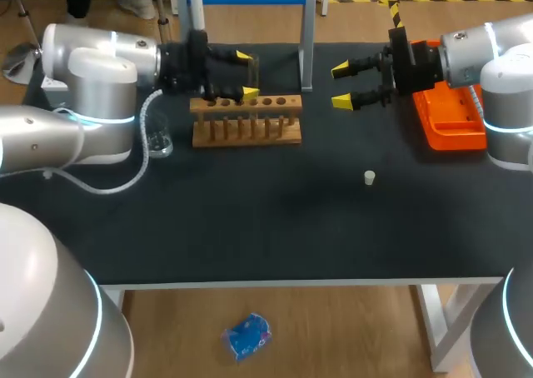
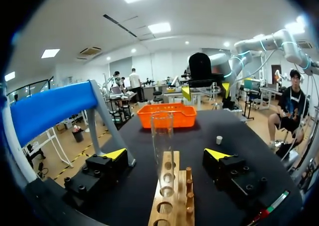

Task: Invert the test tube, pick up the pipette, mount the tip to pipette, aspirate from beaker and dispense into the tube, eject the tip, return the pipette, and cap with the stopper.

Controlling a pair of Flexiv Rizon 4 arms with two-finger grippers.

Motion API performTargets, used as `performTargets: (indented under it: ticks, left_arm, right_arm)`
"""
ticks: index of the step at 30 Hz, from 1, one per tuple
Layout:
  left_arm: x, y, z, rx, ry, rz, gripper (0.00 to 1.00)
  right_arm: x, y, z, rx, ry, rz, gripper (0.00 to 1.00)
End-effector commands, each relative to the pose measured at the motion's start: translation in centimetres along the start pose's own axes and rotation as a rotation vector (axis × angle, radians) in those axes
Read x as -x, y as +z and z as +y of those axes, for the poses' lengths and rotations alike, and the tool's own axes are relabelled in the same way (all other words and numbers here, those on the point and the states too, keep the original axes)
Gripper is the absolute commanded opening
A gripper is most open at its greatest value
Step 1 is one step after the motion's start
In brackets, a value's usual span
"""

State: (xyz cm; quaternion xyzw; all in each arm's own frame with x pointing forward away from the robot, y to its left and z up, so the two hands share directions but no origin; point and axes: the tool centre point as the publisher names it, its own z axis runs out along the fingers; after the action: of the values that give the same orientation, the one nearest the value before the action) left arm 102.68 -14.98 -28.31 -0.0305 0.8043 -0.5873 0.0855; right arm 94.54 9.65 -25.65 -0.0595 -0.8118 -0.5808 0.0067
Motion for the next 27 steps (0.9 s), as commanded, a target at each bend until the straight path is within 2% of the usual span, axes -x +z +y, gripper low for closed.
performTargets:
  ticks: [1,15,27]
  left_arm:
    - [-1.5,-2.6,-1.7,0.048,0.0,-0.027,1.0]
    - [-5.2,-8.7,-2.5,0.14,-0.033,-0.134,1.0]
    - [-5.3,-8.7,-2.6,0.137,-0.027,-0.137,1.0]
  right_arm:
    - [0.0,0.0,0.0,0.0,0.0,-0.001,1.0]
    - [0.0,0.0,0.0,0.0,0.0,-0.001,1.0]
    - [0.0,0.0,0.0,0.0,0.0,-0.001,1.0]
